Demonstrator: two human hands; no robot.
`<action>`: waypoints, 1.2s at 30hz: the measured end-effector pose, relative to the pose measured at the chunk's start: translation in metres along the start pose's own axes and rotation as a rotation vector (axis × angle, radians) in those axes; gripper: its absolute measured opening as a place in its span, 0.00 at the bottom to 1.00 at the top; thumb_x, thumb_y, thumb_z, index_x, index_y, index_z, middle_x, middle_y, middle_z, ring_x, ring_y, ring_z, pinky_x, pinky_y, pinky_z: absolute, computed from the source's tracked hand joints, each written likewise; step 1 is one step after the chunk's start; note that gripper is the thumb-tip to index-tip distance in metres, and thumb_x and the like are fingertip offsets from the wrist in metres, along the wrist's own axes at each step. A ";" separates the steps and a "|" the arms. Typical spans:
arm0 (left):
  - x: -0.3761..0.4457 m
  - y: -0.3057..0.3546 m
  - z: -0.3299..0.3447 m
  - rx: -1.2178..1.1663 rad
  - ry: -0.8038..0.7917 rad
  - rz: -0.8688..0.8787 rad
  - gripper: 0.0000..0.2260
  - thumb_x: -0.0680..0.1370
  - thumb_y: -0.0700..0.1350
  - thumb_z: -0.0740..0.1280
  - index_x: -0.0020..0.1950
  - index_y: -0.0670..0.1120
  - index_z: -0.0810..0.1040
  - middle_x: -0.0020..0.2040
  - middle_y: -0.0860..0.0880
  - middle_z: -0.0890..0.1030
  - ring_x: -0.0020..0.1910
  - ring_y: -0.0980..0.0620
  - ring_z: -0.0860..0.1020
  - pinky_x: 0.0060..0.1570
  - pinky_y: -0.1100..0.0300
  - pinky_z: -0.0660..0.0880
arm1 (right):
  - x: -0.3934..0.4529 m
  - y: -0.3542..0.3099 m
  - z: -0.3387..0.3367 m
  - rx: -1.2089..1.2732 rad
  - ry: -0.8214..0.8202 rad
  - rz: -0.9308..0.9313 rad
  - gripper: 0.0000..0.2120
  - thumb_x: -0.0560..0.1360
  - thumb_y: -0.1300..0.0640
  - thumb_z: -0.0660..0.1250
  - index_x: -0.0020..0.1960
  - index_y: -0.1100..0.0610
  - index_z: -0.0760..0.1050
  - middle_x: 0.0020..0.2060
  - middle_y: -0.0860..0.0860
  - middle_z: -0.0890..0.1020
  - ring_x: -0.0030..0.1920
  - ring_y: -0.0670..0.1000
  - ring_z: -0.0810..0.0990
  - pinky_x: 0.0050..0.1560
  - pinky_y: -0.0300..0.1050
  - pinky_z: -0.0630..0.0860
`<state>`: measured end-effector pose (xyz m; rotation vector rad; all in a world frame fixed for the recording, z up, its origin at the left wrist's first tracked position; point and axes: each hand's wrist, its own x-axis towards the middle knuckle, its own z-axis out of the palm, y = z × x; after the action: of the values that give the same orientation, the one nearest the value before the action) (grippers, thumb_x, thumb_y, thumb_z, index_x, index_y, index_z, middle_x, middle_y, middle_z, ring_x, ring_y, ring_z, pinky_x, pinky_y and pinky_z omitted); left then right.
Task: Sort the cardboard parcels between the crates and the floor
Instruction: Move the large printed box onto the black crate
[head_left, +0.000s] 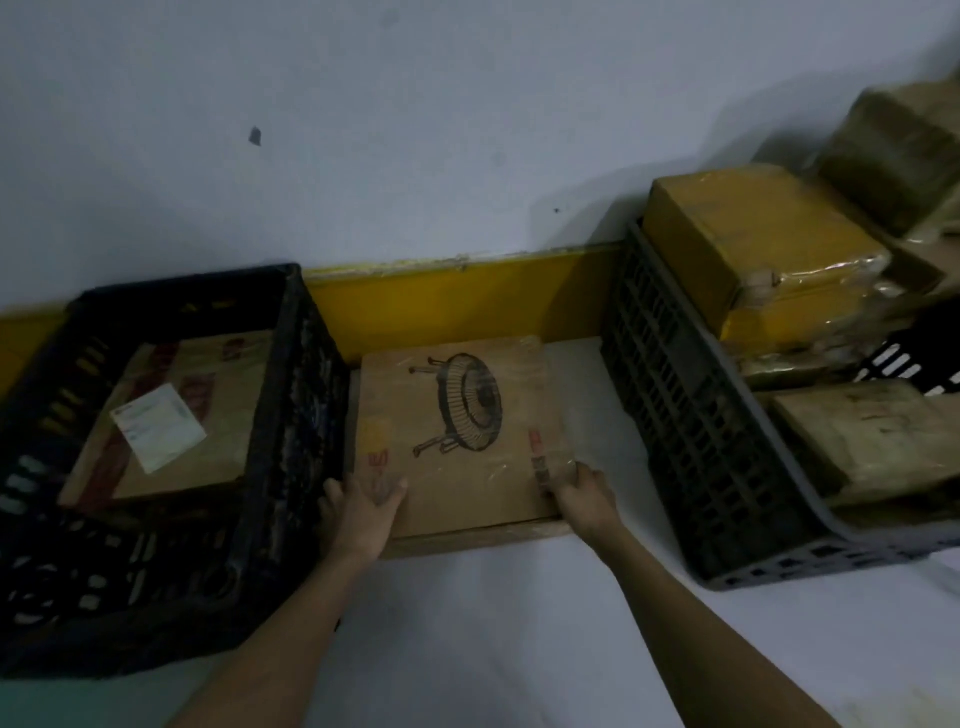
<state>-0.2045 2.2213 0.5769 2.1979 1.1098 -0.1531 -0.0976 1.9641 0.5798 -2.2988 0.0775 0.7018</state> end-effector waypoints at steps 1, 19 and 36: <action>-0.004 -0.007 0.005 -0.031 -0.012 -0.009 0.40 0.76 0.66 0.65 0.79 0.45 0.56 0.74 0.42 0.59 0.72 0.38 0.61 0.69 0.42 0.64 | -0.002 0.006 -0.002 0.013 0.004 0.029 0.30 0.76 0.37 0.58 0.70 0.55 0.69 0.65 0.57 0.72 0.63 0.61 0.73 0.66 0.56 0.70; -0.053 0.004 -0.013 -0.732 0.070 0.050 0.32 0.76 0.54 0.72 0.77 0.52 0.63 0.69 0.48 0.74 0.67 0.45 0.72 0.67 0.48 0.69 | -0.036 -0.006 -0.057 0.566 -0.115 -0.090 0.32 0.74 0.33 0.64 0.71 0.49 0.62 0.60 0.52 0.76 0.54 0.50 0.77 0.49 0.48 0.71; -0.106 0.152 -0.079 -0.781 -0.124 0.359 0.25 0.83 0.53 0.62 0.79 0.53 0.61 0.72 0.50 0.70 0.63 0.52 0.73 0.42 0.63 0.72 | -0.095 -0.109 -0.077 -0.185 0.576 -0.444 0.46 0.64 0.29 0.68 0.75 0.45 0.58 0.70 0.55 0.64 0.69 0.59 0.62 0.69 0.61 0.62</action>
<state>-0.1715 2.1331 0.7552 1.6053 0.5474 0.2598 -0.1160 1.9808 0.7419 -2.5033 -0.2347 -0.1931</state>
